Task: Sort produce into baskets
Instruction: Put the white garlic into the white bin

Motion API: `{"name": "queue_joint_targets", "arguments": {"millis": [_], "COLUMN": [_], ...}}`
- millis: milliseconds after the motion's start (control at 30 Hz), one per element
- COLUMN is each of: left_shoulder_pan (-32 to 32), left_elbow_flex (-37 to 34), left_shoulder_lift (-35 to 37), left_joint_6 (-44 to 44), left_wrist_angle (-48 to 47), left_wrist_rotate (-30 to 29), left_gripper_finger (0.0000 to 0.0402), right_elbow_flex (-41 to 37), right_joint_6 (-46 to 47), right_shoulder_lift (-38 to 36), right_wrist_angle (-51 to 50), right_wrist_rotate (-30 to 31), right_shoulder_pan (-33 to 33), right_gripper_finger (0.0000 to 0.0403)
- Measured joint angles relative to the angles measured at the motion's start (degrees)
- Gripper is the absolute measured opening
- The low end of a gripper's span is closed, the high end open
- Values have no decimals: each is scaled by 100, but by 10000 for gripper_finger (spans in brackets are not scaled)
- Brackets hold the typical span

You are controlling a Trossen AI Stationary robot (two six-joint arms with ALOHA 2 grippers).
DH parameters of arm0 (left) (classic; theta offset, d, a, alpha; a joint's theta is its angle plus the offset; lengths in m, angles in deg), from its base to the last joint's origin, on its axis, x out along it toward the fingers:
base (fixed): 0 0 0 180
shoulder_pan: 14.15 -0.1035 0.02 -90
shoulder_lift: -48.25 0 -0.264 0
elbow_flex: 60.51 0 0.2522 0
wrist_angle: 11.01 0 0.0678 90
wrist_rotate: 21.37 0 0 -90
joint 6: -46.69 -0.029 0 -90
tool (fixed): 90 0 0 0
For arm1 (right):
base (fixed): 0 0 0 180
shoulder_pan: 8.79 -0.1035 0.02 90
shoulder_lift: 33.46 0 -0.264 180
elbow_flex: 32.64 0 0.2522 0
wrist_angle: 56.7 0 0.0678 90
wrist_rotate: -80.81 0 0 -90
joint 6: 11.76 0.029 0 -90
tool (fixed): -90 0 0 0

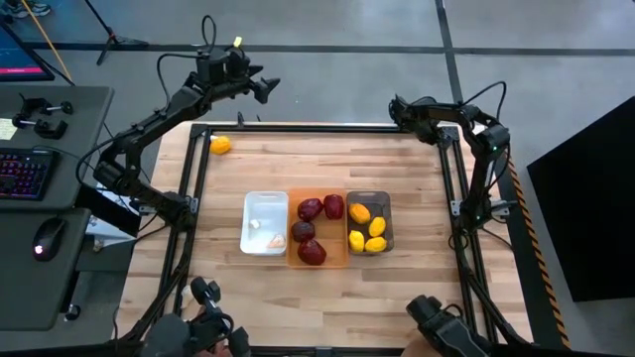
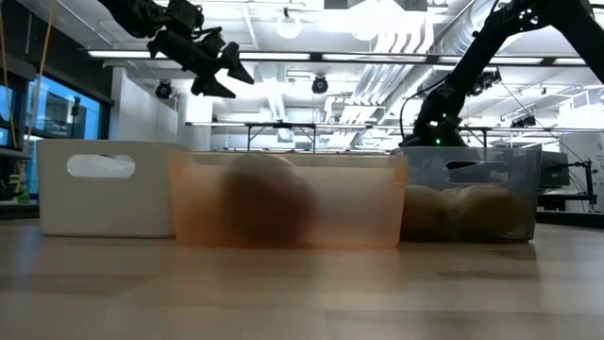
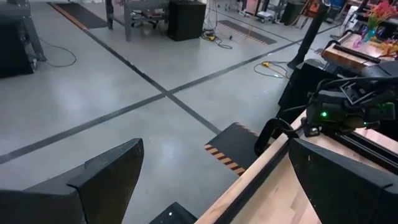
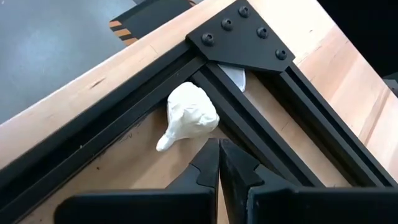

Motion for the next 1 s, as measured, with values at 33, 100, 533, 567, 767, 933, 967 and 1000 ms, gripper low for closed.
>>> {"name": "queue_joint_targets", "arguments": {"millis": [33,100,533,567,767,933,967,1000], "left_shoulder_pan": [0,0,0,0,0,0,0,0], "left_elbow_flex": [0,0,0,0,0,0,0,0], "left_shoulder_lift": [0,0,0,0,0,0,0,0], "left_joint_6": [0,0,-95,-137,-236,-240,-242,-251], "left_wrist_angle": [25,110,142,143,145,145,145,143], "left_wrist_rotate": [-9,-11,-22,-40,-57,-70,-72,-72], "left_gripper_finger": [390,390,390,390,390,390,390,390], "right_elbow_flex": [2,45,353,354,679,696,696,696], "right_joint_6": [37,274,1654,1692,1914,1564,1459,1311], "right_shoulder_lift": [-2,-2,177,267,587,577,575,566], "right_wrist_angle": [16,29,99,80,-411,-386,-384,-378], "right_wrist_rotate": [5,15,188,184,198,-122,-168,-230], "right_shoulder_pan": [0,39,377,393,443,452,450,442], "right_gripper_finger": [0,0,0,0,0,0,0,0]}}
